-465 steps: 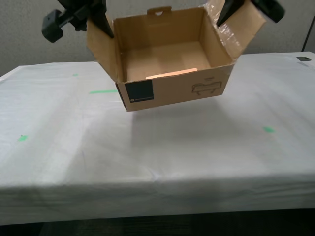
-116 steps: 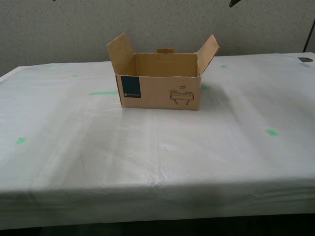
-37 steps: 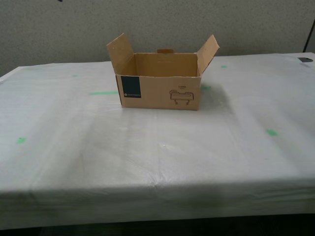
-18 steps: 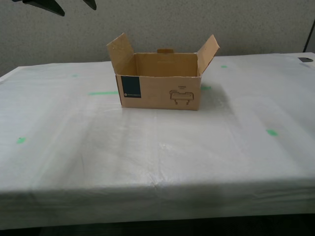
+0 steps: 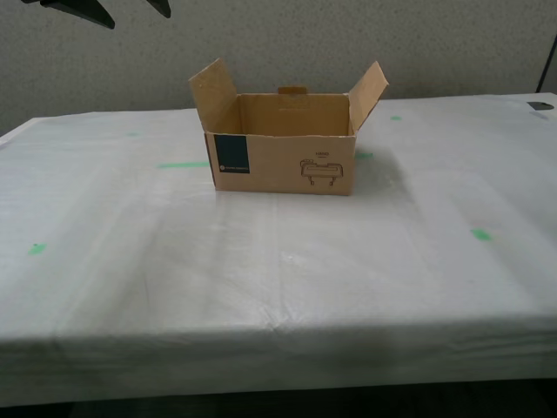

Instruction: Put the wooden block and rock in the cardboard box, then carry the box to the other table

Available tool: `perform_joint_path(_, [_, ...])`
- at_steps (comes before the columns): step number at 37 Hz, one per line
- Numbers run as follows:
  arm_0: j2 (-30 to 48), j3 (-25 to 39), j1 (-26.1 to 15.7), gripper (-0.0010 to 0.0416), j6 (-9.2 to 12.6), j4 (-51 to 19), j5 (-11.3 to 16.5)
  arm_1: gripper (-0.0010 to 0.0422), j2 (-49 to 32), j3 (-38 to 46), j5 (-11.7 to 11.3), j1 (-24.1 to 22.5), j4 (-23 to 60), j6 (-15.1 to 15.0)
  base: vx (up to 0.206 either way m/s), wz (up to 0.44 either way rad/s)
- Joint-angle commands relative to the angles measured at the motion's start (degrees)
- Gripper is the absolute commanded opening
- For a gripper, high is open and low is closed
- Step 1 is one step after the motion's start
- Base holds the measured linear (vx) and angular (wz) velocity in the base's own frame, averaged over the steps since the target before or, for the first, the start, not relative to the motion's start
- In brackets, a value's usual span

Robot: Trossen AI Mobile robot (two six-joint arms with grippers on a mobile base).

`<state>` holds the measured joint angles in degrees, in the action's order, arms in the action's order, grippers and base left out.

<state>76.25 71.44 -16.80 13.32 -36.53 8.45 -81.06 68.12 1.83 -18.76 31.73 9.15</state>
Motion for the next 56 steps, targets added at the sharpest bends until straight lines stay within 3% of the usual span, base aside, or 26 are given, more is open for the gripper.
perform_joint_path(1, [-0.04, 0.02, -0.02, 0.0393, 0.24, 0.09, -0.26, 0.0394, 0.02, 0.02, 0.17, -0.02, -0.11, -0.17, 0.000, 0.000])
perform_joint_path(56, [-0.04, 0.02, -0.04, 0.0394, 0.24, 0.09, -0.26, 0.0394, 0.02, 0.02, 0.17, 0.00, -0.11, -0.17, 0.000, 0.000])
